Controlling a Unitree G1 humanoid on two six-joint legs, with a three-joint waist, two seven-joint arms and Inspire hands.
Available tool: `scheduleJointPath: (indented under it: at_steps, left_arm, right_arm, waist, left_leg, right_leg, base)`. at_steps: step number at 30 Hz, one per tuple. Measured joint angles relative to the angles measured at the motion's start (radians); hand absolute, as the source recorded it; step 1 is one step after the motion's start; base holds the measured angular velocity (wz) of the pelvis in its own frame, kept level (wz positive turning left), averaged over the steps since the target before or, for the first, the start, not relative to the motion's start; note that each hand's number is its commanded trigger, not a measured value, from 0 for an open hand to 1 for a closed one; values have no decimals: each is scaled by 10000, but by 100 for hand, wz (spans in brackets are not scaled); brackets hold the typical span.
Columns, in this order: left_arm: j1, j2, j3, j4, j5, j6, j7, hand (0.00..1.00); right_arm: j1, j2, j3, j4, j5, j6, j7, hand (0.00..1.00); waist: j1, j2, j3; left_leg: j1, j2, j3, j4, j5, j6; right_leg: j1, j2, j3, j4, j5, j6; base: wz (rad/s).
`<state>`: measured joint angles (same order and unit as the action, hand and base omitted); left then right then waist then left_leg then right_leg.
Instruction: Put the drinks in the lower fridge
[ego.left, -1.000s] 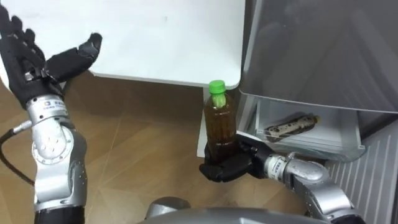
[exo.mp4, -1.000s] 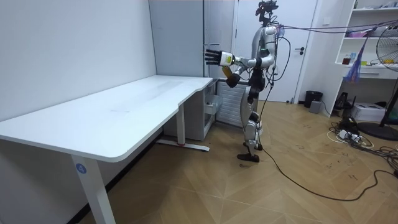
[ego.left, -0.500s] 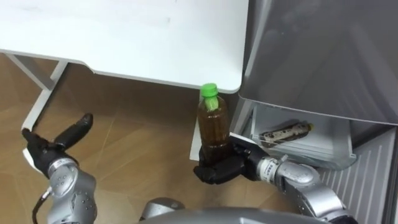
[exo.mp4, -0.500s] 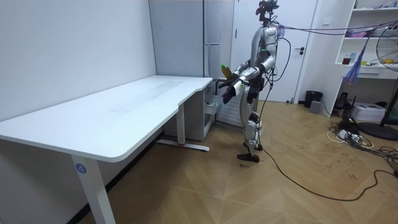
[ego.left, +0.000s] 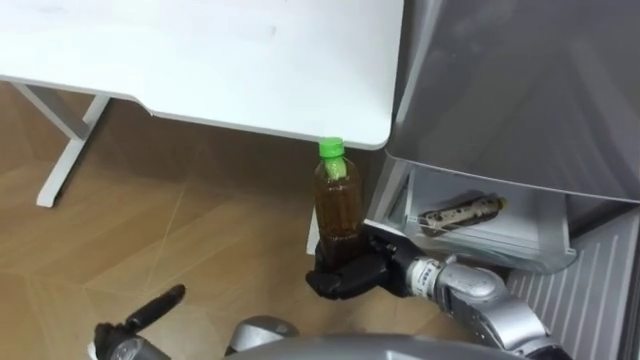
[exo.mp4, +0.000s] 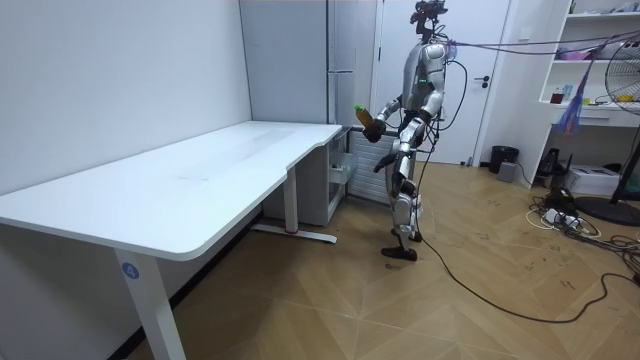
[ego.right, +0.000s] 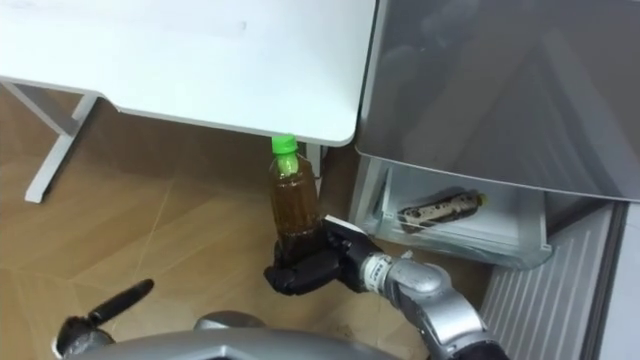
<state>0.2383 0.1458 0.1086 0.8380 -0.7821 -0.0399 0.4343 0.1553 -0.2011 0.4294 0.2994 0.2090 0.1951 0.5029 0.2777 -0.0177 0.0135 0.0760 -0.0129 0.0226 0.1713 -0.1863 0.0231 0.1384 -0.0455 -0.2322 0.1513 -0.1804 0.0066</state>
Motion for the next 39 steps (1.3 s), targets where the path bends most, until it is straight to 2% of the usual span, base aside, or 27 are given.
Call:
scheduleJointPath:
  at_steps: [3, 6, 9, 11, 14, 17, 20, 23, 27, 32, 39]
  left_arm:
    - [1, 66, -255, 343, 10, 236, -427, 0]
    - [10, 86, -537, 672, 710, 446, -825, 0]
    - [22, 108, -746, 1108, 2469, 569, -1280, 0]
    - [0, 118, -1076, 1260, 3712, 779, -1759, 0]
    - [-110, 134, -1542, 1282, 5372, 855, -2331, 0]
    - [-315, 185, -1984, 1278, 6459, 858, -2731, 0]
    - [-482, 278, -2133, 1275, 7238, 858, -3069, 0]
    - [-497, 298, -2113, 1250, 7563, 858, -3176, 0]
    - [-486, 302, -2112, 1251, 7552, 858, -3175, 0]
    - [-476, 282, -2109, 1246, 7546, 846, -3165, 0]
    - [-451, 265, -2080, 1248, 7549, 816, -3113, 0]
  right_arm:
    - [-61, -41, 2, 0, 88, 209, -4, 100]
    - [-274, -40, 3, 0, 124, 257, 13, 100]
    - [-461, -75, 0, -1, 183, 255, 42, 100]
    - [-587, -132, -4, -3, 202, 254, 45, 100]
    - [-659, -118, -11, -5, 260, 251, 46, 100]
    - [-797, -120, -23, -6, 279, 247, 40, 100]
    - [-880, -86, -239, -6, 285, 242, 9, 100]
    - [-856, -106, -468, -6, 294, 242, -39, 100]
    - [-856, -105, -834, -6, 296, 242, -112, 100]
    - [-827, -183, -1223, -5, 304, 235, -256, 100]
    - [-551, -149, -1539, -5, 589, 29, -780, 100]
  waist:
    - [-27, -12, 7]
    - [-165, -39, 24]
    - [-375, -64, 26]
    - [-579, -51, 32]
    - [-839, -72, 27]
    - [-1136, -93, 14]
    - [-1372, -57, 1]
    - [-1575, -54, 0]
    - [-1645, -44, -13]
    - [-1690, 22, -78]
    - [-1839, 33, -74]
  left_leg:
    - [-52, -1, 8, -6, 0, 1]
    - [-138, -11, 62, -23, 0, 1]
    - [-156, -20, 78, -26, 0, 0]
    - [-188, -31, 76, -8, 0, 0]
    - [-284, -36, 17, -11, 1, -2]
    - [-374, -40, -17, 92, 1, -3]
    - [-472, -45, 42, 119, 2, -2]
    - [-487, -46, 63, 103, 2, -2]
    - [-492, -39, 87, 68, 2, -2]
    - [-462, -41, 81, 60, 3, -3]
    - [-365, -35, 163, 80, 5, -2]
  right_leg:
    - [-47, -5, 15, 9, 0, 0]
    - [-129, 3, 51, 21, 0, 0]
    - [-152, 18, 76, 18, 2, -3]
    - [-172, 18, 92, 16, 2, -3]
    - [-203, 26, 87, -10, 2, -3]
    - [-252, 27, 86, -7, 2, -3]
    - [-349, 13, 68, -1, 3, -2]
    - [-382, 13, 78, 5, 3, -1]
    - [-418, 18, 92, 7, 3, -1]
    - [-420, 20, 128, 1, 3, -1]
    - [-327, 27, 412, -1, 3, -1]
  base:
    - [0]
    - [-1]
    - [1]
    - [2]
    - [7]
    - [5]
    - [0]
    - [-1]
    - [0]
    - [0]
    - [-1]
